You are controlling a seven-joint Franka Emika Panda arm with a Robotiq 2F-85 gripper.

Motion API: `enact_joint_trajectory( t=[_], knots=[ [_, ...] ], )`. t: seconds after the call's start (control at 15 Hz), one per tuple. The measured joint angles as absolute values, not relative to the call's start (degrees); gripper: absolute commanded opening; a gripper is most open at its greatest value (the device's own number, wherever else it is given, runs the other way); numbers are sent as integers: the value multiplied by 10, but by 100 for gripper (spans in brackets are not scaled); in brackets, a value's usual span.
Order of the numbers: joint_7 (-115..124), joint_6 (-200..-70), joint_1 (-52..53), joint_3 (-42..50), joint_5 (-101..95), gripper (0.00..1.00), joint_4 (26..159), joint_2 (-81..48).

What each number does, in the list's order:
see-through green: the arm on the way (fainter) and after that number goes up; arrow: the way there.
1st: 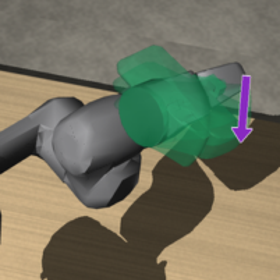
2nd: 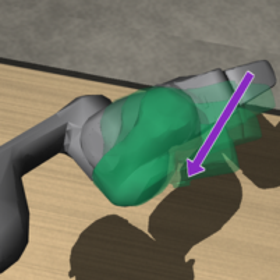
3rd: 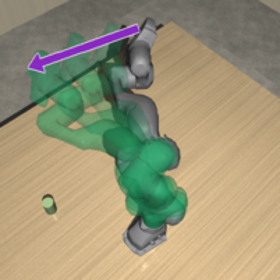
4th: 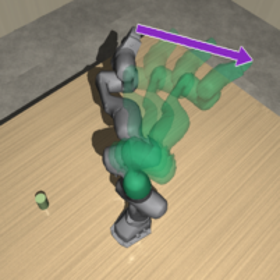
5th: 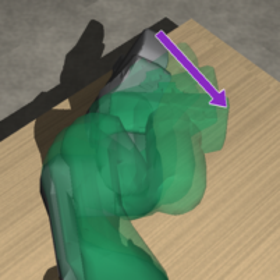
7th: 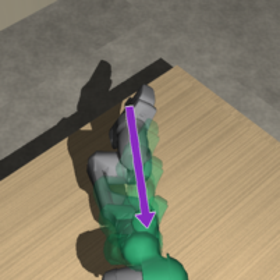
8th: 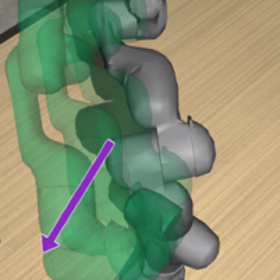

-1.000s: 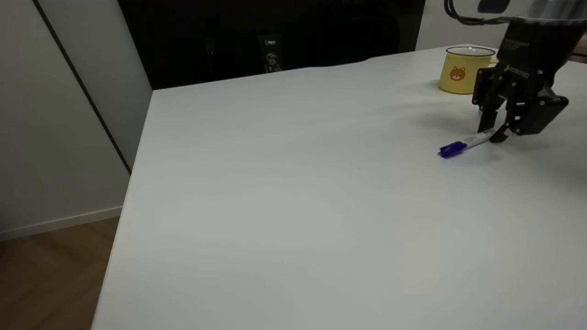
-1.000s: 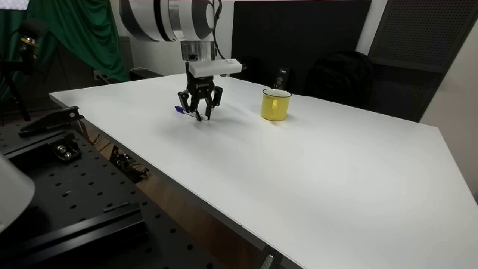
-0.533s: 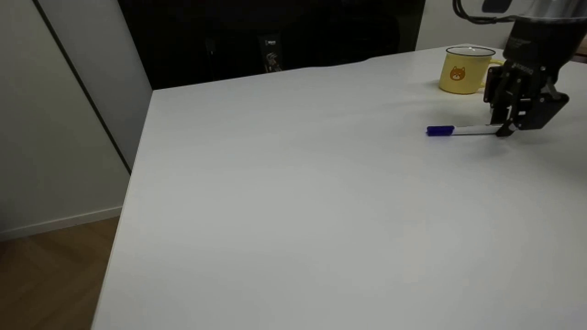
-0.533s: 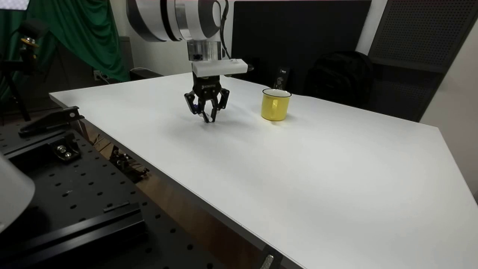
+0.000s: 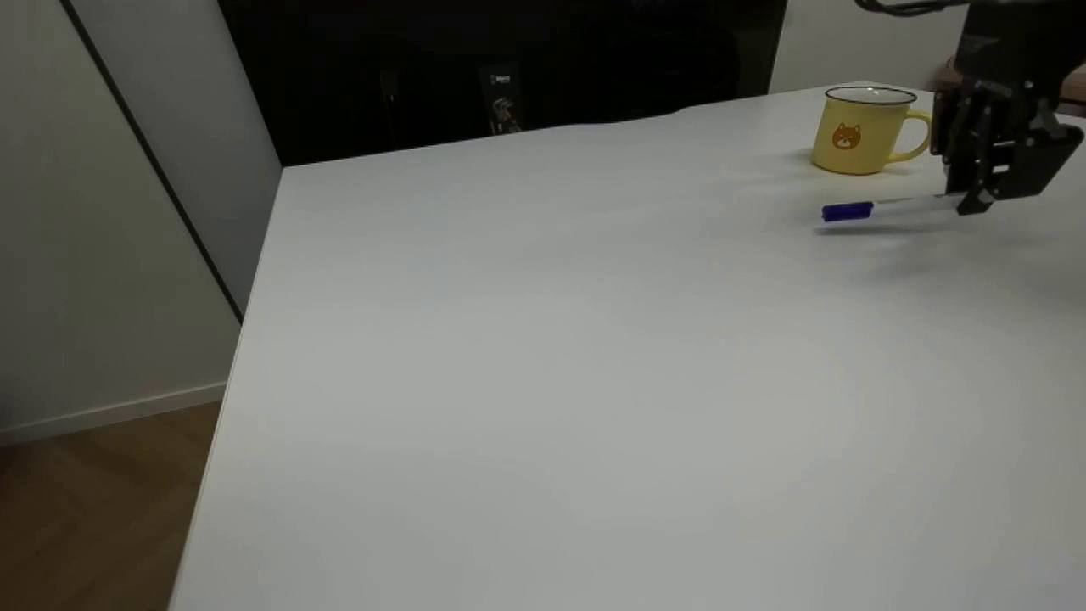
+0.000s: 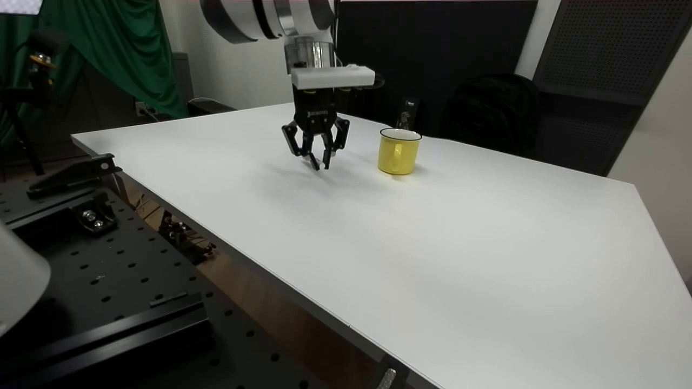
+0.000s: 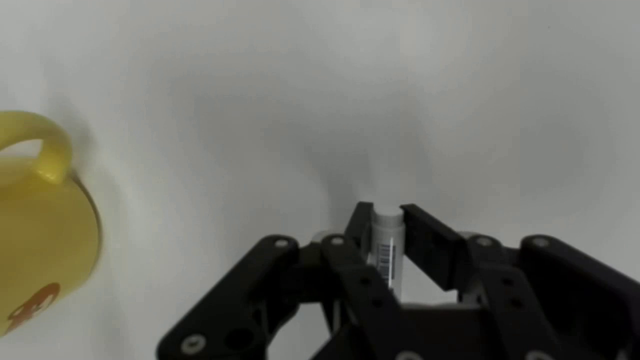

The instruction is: Put the blue marker in the yellow mug

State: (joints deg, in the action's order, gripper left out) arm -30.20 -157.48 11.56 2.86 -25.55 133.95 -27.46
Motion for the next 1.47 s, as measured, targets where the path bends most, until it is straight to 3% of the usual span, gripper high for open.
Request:
enact_joint_trajectory(
  t=[0.87,1.47],
  knots=[
    [-249,-1273,111,-3,-444,6,1333,-120],
    [-249,-1194,73,-16,-533,6,1287,-95]
  ],
)
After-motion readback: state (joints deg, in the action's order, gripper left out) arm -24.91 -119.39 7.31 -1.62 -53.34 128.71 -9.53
